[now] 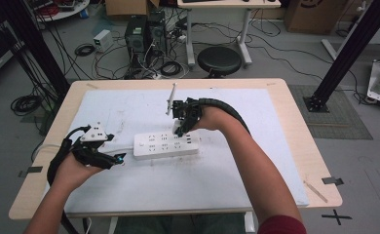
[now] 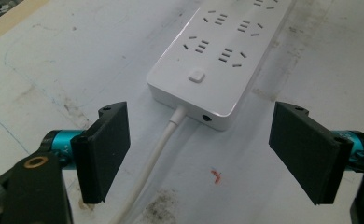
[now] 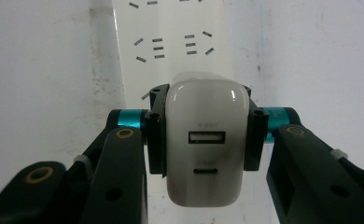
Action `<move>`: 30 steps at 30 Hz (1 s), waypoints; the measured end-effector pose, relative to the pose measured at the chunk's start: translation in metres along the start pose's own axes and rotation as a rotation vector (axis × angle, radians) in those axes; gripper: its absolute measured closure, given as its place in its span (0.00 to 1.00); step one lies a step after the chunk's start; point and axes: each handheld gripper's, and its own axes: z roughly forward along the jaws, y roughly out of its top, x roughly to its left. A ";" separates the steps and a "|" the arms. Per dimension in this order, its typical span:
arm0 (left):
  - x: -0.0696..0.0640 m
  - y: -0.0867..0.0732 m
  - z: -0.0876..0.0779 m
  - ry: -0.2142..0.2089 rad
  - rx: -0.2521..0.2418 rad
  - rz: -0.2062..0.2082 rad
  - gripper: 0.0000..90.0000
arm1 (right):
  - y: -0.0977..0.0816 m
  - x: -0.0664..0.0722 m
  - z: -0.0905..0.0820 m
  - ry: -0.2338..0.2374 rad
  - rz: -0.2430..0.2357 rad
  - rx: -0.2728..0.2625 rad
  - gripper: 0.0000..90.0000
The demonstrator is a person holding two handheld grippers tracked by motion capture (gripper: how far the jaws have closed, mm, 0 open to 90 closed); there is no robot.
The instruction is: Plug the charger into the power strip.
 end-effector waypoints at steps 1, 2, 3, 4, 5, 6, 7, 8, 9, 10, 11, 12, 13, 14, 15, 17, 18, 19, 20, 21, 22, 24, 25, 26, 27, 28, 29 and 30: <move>0.000 0.000 0.000 0.001 -0.005 -0.003 0.23 | 0.003 -0.002 0.003 0.007 -0.014 0.003 0.70; 0.001 -0.001 -0.001 0.003 -0.005 -0.001 0.23 | 0.005 -0.003 0.005 0.012 -0.028 0.012 0.70; 0.001 -0.001 -0.001 0.003 -0.009 -0.006 0.23 | 0.006 -0.004 0.006 0.013 -0.038 0.021 0.70; 0.002 -0.002 -0.002 0.003 -0.009 -0.003 0.23 | 0.008 -0.005 0.008 0.019 -0.048 0.031 0.70; 0.002 -0.002 -0.002 0.004 -0.012 -0.008 0.23 | 0.010 -0.006 0.010 0.019 -0.058 0.040 0.70; 0.003 -0.003 -0.002 0.006 -0.011 -0.008 0.23 | 0.011 -0.006 0.011 0.021 -0.059 0.042 0.70; 0.003 -0.003 -0.002 0.003 -0.009 -0.006 0.23 | 0.012 -0.008 0.013 0.031 -0.066 0.044 0.70; 0.004 -0.004 -0.001 0.002 -0.015 -0.014 0.23 | 0.012 -0.008 0.014 0.029 -0.064 0.049 0.70; 0.004 -0.005 -0.001 0.002 -0.012 -0.013 0.23 | 0.013 -0.009 0.016 0.030 -0.065 0.057 0.70; 0.005 -0.005 -0.001 0.002 -0.012 -0.014 0.23 | 0.012 -0.010 0.018 0.036 -0.067 0.061 0.70; 0.005 -0.006 -0.001 0.002 -0.016 -0.019 0.23 | 0.012 -0.011 0.021 0.038 -0.056 0.074 0.70; 0.006 -0.006 -0.001 0.000 -0.011 -0.013 0.23 | 0.012 -0.011 0.021 0.038 -0.056 0.074 0.70; 0.006 -0.007 -0.001 0.002 -0.015 -0.017 0.23 | 0.012 -0.011 0.022 0.039 -0.054 0.080 0.70; 0.006 -0.007 -0.001 0.004 -0.014 -0.015 0.23 | 0.012 -0.012 0.023 0.038 -0.056 0.077 0.70; 0.006 -0.008 -0.001 0.003 -0.019 -0.021 0.23 | 0.012 -0.012 0.024 0.039 -0.059 0.083 0.70; 0.007 -0.008 -0.001 0.005 -0.016 -0.020 0.23 | 0.013 -0.012 0.025 0.041 -0.055 0.085 0.70; 0.007 -0.009 -0.001 0.003 -0.020 -0.021 0.23 | 0.013 -0.012 0.026 0.042 -0.059 0.085 0.70; 0.007 -0.009 -0.001 0.003 -0.021 -0.023 0.23 | 0.014 -0.012 0.028 0.045 -0.060 0.087 0.70; 0.008 -0.009 -0.001 0.005 -0.018 -0.022 0.23 | 0.014 -0.012 0.028 0.049 -0.063 0.091 0.70; 0.008 -0.009 -0.001 0.005 -0.021 -0.025 0.23 | 0.014 -0.012 0.029 0.050 -0.066 0.089 0.70; 0.007 -0.010 -0.001 0.002 -0.024 -0.027 0.23 | 0.013 -0.012 0.029 0.051 -0.068 0.089 0.70; 0.007 -0.010 0.000 -0.001 -0.023 -0.026 0.23 | 0.013 -0.012 0.029 0.047 -0.078 0.086 0.70; 0.007 -0.010 0.000 -0.001 -0.024 -0.026 0.23 | 0.014 -0.011 0.030 0.045 -0.080 0.086 0.71; 0.007 -0.010 0.001 0.000 -0.021 -0.023 0.23 | 0.014 -0.011 0.030 0.045 -0.080 0.086 0.71; 0.006 -0.009 0.001 0.000 -0.022 -0.024 0.23 | 0.014 -0.011 0.031 0.043 -0.091 0.080 0.71; 0.007 -0.009 0.001 -0.004 -0.022 -0.021 0.23 | 0.015 -0.011 0.031 0.044 -0.090 0.079 0.71; 0.006 -0.008 0.001 -0.002 -0.025 -0.022 0.23 | 0.015 -0.011 0.031 0.046 -0.090 0.077 0.71; 0.006 -0.008 0.002 -0.002 -0.024 -0.021 0.23 | 0.013 -0.014 0.032 0.062 -0.078 0.059 0.71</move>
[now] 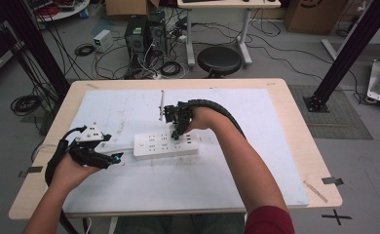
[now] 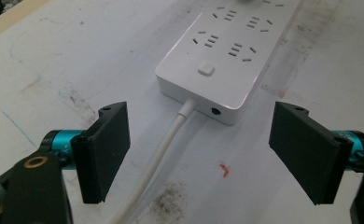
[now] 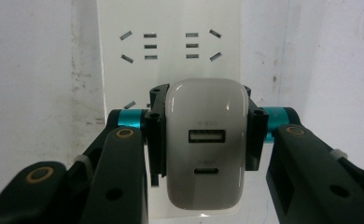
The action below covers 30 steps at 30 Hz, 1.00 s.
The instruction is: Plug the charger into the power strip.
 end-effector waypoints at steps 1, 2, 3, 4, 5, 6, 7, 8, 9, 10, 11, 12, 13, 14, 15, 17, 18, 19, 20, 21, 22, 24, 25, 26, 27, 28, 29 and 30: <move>0.000 0.000 0.001 0.002 -0.006 -0.006 0.23 | -0.001 -0.001 0.000 0.005 0.009 -0.014 0.71; 0.000 0.000 0.001 0.002 -0.006 -0.006 0.23 | -0.001 -0.001 0.000 0.005 0.009 -0.014 0.71; -0.001 0.001 0.002 0.000 -0.012 -0.008 0.23 | 0.003 0.006 0.009 -0.028 -0.030 0.019 0.71; -0.001 0.001 0.003 -0.003 -0.010 -0.005 0.23 | 0.003 0.005 0.009 -0.023 -0.020 0.018 0.71; -0.001 0.001 0.004 -0.007 -0.006 -0.004 0.23 | 0.001 0.002 0.008 -0.008 -0.007 0.012 0.71; -0.001 0.001 0.005 -0.007 -0.005 -0.005 0.23 | 0.000 0.002 0.008 -0.003 -0.001 0.010 0.71; -0.001 0.001 0.007 -0.010 -0.002 -0.006 0.23 | -0.001 0.001 0.009 0.001 0.001 0.004 0.71; -0.001 0.001 0.008 -0.010 0.005 -0.007 0.23 | -0.002 0.000 0.009 0.008 0.007 -0.001 0.71; 0.000 0.001 0.008 -0.007 0.006 -0.007 0.23 | -0.001 0.001 0.009 0.000 0.011 -0.001 0.71; 0.001 0.002 0.008 -0.006 0.009 -0.004 0.23 | 0.000 0.004 0.010 -0.014 0.000 -0.002 0.71; 0.001 0.003 0.008 -0.005 0.006 -0.006 0.23 | 0.004 0.008 0.011 -0.045 -0.020 0.018 0.71; 0.002 0.004 0.007 -0.003 0.007 -0.002 0.23 | 0.006 0.012 0.012 -0.071 -0.046 0.032 0.71; 0.002 0.005 0.007 -0.002 0.007 -0.003 0.23 | 0.000 0.008 0.012 -0.041 -0.010 -0.007 0.71; 0.002 0.005 0.006 0.000 0.006 -0.001 0.23 | -0.003 0.005 0.012 -0.029 0.002 -0.022 0.71; 0.002 0.005 0.005 -0.002 0.004 0.002 0.23 | -0.004 0.004 0.013 -0.018 0.015 -0.029 0.71; 0.001 0.003 0.004 0.006 0.002 -0.007 0.23 | -0.004 0.002 0.014 -0.002 0.025 -0.037 0.71; 0.002 0.002 0.003 0.009 0.005 -0.008 0.23 | -0.007 0.000 0.015 0.010 0.036 -0.057 0.71; 0.002 0.001 0.002 0.009 0.006 -0.010 0.23 | -0.007 0.000 0.015 0.011 0.039 -0.054 0.71; 0.003 0.000 0.001 0.012 0.009 -0.006 0.23 | -0.007 0.000 0.015 0.011 0.037 -0.058 0.71; 0.003 0.000 0.000 0.013 0.008 -0.009 0.23 | -0.006 0.000 0.015 0.012 0.039 -0.048 0.71; 0.003 0.000 -0.001 0.014 0.005 -0.011 0.23 | -0.005 0.000 0.015 0.008 0.036 -0.040 0.71; 0.002 0.001 -0.001 0.019 -0.002 -0.014 0.23 | -0.004 0.000 0.015 0.006 0.035 -0.031 0.71; 0.001 0.001 -0.001 0.014 -0.006 -0.013 0.23 | -0.003 0.000 0.015 0.006 0.033 -0.024 0.71; 0.000 0.002 -0.001 0.014 -0.007 -0.011 0.23 | -0.002 0.001 0.015 0.006 0.038 -0.016 0.71; -0.001 0.002 -0.001 0.013 -0.007 -0.012 0.23 | -0.002 0.000 0.015 0.006 0.032 -0.010 0.71; -0.001 0.002 0.000 0.013 -0.005 -0.005 0.23 | -0.001 0.000 0.015 0.006 0.032 -0.007 0.71; -0.002 0.002 0.000 0.009 -0.011 -0.009 0.23 | -0.001 0.001 0.015 0.003 0.035 -0.001 0.71; -0.002 0.002 0.000 0.009 -0.011 -0.009 0.23 | -0.001 0.001 0.015 0.003 0.035 -0.001 0.71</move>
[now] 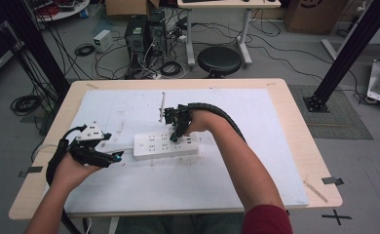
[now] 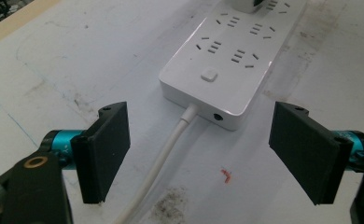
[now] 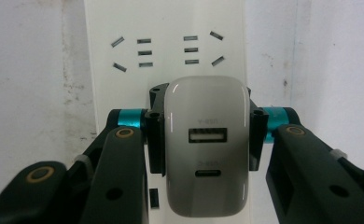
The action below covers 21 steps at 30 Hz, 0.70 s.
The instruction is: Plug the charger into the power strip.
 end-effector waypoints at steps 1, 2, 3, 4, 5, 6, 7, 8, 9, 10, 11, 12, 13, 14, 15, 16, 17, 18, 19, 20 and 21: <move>0.000 0.000 0.000 -0.001 0.002 0.002 0.23 | 0.000 0.000 0.000 0.001 0.002 -0.002 0.71; 0.000 0.000 0.001 -0.001 0.002 0.002 0.23 | 0.000 0.000 0.000 0.000 -0.003 0.000 0.71; 0.001 0.000 0.001 -0.001 0.004 0.004 0.23 | 0.001 0.000 0.000 0.002 -0.005 0.002 0.71; 0.001 -0.001 0.002 -0.001 0.002 -0.001 0.23 | 0.001 0.000 0.000 0.001 -0.004 0.005 0.71; 0.001 -0.001 0.002 -0.002 0.002 0.000 0.23 | 0.001 0.000 0.000 0.001 -0.003 0.004 0.71; 0.001 0.000 0.002 -0.001 0.002 -0.001 0.23 | 0.000 0.000 0.001 0.000 -0.002 0.000 0.71; 0.002 0.000 0.002 -0.003 0.001 0.001 0.23 | 0.000 0.000 0.001 -0.002 -0.001 0.000 0.71; 0.002 0.000 0.002 -0.003 -0.001 -0.002 0.23 | 0.000 0.000 0.001 0.001 -0.003 0.001 0.71; 0.002 0.000 0.002 -0.004 -0.001 -0.004 0.23 | 0.000 0.000 0.000 -0.002 0.001 -0.005 0.70; 0.002 0.001 0.001 -0.003 0.000 -0.001 0.23 | 0.000 0.001 0.000 -0.005 -0.003 0.003 0.70; 0.002 0.001 0.001 -0.003 0.000 -0.001 0.23 | 0.000 0.001 0.000 -0.005 -0.003 0.003 0.70; 0.004 0.002 -0.001 -0.003 -0.009 0.002 0.23 | 0.000 0.001 -0.002 -0.006 0.002 -0.002 0.56; 0.004 0.003 -0.002 -0.003 -0.012 0.003 0.23 | -0.001 0.001 -0.005 -0.018 0.015 -0.035 0.43; 0.004 0.004 -0.003 -0.001 -0.010 0.005 0.23 | -0.002 0.000 -0.010 -0.027 0.061 -0.063 0.41; 0.004 0.004 -0.004 0.000 -0.007 0.007 0.23 | -0.004 -0.001 -0.015 -0.023 0.077 -0.078 0.41; 0.004 0.004 -0.005 0.003 -0.015 0.007 0.23 | -0.005 0.001 -0.020 -0.043 0.079 -0.083 0.40; 0.004 0.005 -0.006 0.000 -0.016 0.010 0.23 | -0.007 0.003 -0.024 -0.058 0.087 -0.094 0.38; 0.004 0.006 -0.007 -0.001 -0.020 0.014 0.23 | -0.009 0.005 -0.029 -0.057 0.102 -0.101 0.37; 0.004 0.007 -0.008 0.000 -0.021 0.016 0.23 | -0.012 0.007 -0.034 -0.070 0.109 -0.116 0.35; 0.004 0.007 -0.008 0.000 -0.021 0.016 0.23 | -0.012 0.007 -0.034 -0.070 0.109 -0.116 0.35; 0.005 0.009 -0.010 -0.003 -0.033 0.016 0.23 | -0.019 0.014 -0.044 -0.109 0.144 -0.165 0.30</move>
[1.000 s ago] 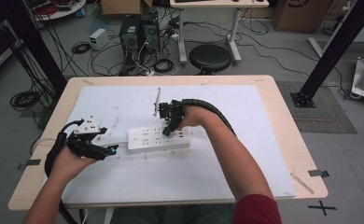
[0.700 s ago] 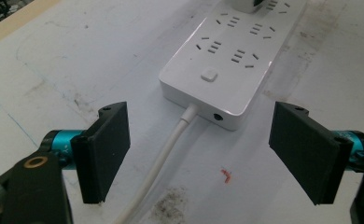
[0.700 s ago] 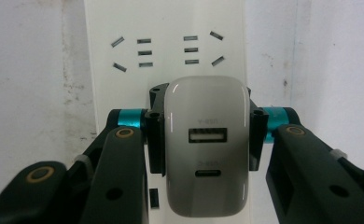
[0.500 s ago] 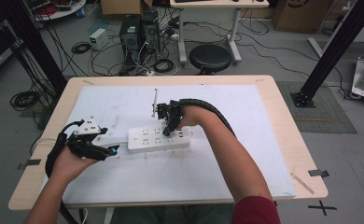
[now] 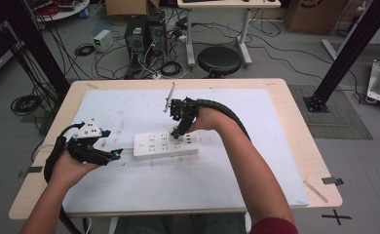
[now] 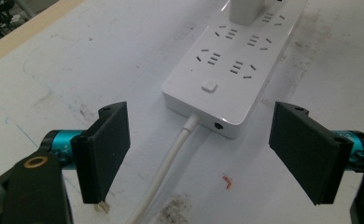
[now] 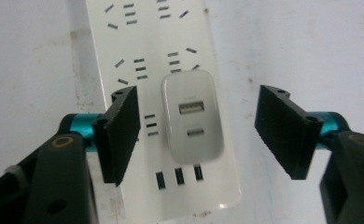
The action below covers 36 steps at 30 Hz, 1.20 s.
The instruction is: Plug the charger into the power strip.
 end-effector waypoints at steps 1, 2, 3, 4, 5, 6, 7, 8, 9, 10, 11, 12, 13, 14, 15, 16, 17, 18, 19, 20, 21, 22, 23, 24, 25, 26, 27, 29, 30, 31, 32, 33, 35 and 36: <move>0.001 0.001 -0.001 -0.003 -0.002 0.004 0.23 | -0.004 0.002 -0.006 -0.003 0.011 -0.030 0.29; 0.001 0.003 -0.001 -0.007 -0.006 0.000 0.23 | -0.009 0.004 -0.012 -0.016 0.027 -0.053 0.29; 0.002 0.004 -0.001 -0.009 -0.010 0.004 0.23 | -0.014 0.006 -0.018 -0.029 0.048 -0.071 0.26; 0.002 0.006 -0.001 -0.014 -0.018 0.004 0.23 | -0.020 0.007 -0.023 -0.037 0.068 -0.097 0.25; 0.003 0.008 -0.001 -0.015 -0.022 0.011 0.23 | -0.025 0.010 -0.028 -0.053 0.087 -0.121 0.24; 0.004 0.010 -0.001 -0.016 -0.025 0.018 0.23 | -0.031 0.012 -0.033 -0.064 0.104 -0.138 0.24; 0.005 0.012 -0.001 -0.017 -0.030 0.021 0.23 | -0.036 0.014 -0.037 -0.064 0.113 -0.156 0.24; 0.005 0.013 0.000 -0.014 -0.039 0.025 0.22 | -0.041 0.017 -0.041 -0.075 0.130 -0.172 0.23; 0.006 0.014 -0.001 -0.006 -0.044 0.038 0.22 | -0.047 0.019 -0.044 -0.081 0.141 -0.195 0.22; 0.007 0.014 -0.001 -0.004 -0.053 0.045 0.22 | -0.051 0.021 -0.047 -0.092 0.151 -0.207 0.22; 0.007 0.014 -0.001 -0.013 -0.063 0.044 0.22 | -0.056 0.025 -0.050 -0.103 0.163 -0.220 0.22; 0.007 0.014 0.000 -0.019 -0.068 0.042 0.22 | -0.061 0.027 -0.053 -0.118 0.166 -0.236 0.22; 0.007 0.014 0.000 -0.019 -0.068 0.042 0.22 | -0.061 0.027 -0.053 -0.118 0.166 -0.236 0.22; 0.009 0.014 0.000 -0.022 -0.069 0.052 0.22 | -0.070 0.031 -0.059 -0.126 0.195 -0.269 0.22; 0.009 0.013 0.001 -0.026 -0.075 0.051 0.22 | -0.074 0.033 -0.061 -0.125 0.209 -0.287 0.22; 0.009 0.013 0.002 -0.024 -0.079 0.054 0.22 | -0.079 0.034 -0.064 -0.130 0.216 -0.309 0.22; 0.010 0.012 0.003 -0.021 -0.085 0.052 0.22 | -0.083 0.035 -0.066 -0.131 0.231 -0.324 0.22; 0.010 0.011 0.003 -0.022 -0.093 0.050 0.21 | -0.087 0.035 -0.068 -0.142 0.235 -0.338 0.22; 0.011 0.011 0.004 -0.033 -0.104 0.045 0.21 | -0.091 0.036 -0.069 -0.147 0.245 -0.353 0.22; 0.011 0.010 0.005 -0.039 -0.104 0.048 0.21 | -0.095 0.037 -0.071 -0.151 0.253 -0.370 0.22; 0.011 0.010 0.006 -0.039 -0.108 0.050 0.21 | -0.099 0.039 -0.071 -0.154 0.257 -0.383 0.22; 0.011 0.010 0.007 -0.040 -0.118 0.045 0.21 | -0.102 0.040 -0.071 -0.150 0.261 -0.389 0.22; 0.012 0.010 0.007 -0.044 -0.120 0.044 0.21 | -0.105 0.041 -0.070 -0.151 0.266 -0.391 0.22; 0.013 0.010 0.008 -0.045 -0.120 0.040 0.21 | -0.108 0.042 -0.070 -0.151 0.270 -0.393 0.22; 0.014 0.010 0.009 -0.043 -0.119 0.037 0.21 | -0.111 0.043 -0.069 -0.142 0.274 -0.399 0.22; 0.013 0.010 0.010 -0.045 -0.118 0.030 0.21 | -0.114 0.045 -0.069 -0.145 0.277 -0.401 0.22; 0.014 0.010 0.011 -0.046 -0.116 0.030 0.21 | -0.116 0.047 -0.068 -0.148 0.284 -0.409 0.22; 0.013 0.010 0.011 -0.048 -0.113 0.030 0.21 | -0.121 0.050 -0.067 -0.144 0.285 -0.425 0.22; 0.013 0.010 0.012 -0.049 -0.111 0.031 0.21 | -0.123 0.052 -0.066 -0.147 0.293 -0.424 0.22; 0.013 0.010 0.012 -0.050 -0.111 0.029 0.21 | -0.125 0.054 -0.066 -0.144 0.294 -0.428 0.22; 0.012 0.010 0.013 -0.052 -0.112 0.030 0.21 | -0.126 0.056 -0.065 -0.142 0.294 -0.429 0.22; 0.012 0.010 0.013 -0.052 -0.112 0.030 0.21 | -0.126 0.056 -0.065 -0.142 0.294 -0.429 0.22; 0.011 0.012 0.013 -0.055 -0.113 0.031 0.21 | -0.132 0.059 -0.066 -0.144 0.307 -0.431 0.22; 0.010 0.012 0.013 -0.056 -0.116 0.031 0.21 | -0.133 0.059 -0.066 -0.146 0.311 -0.433 0.22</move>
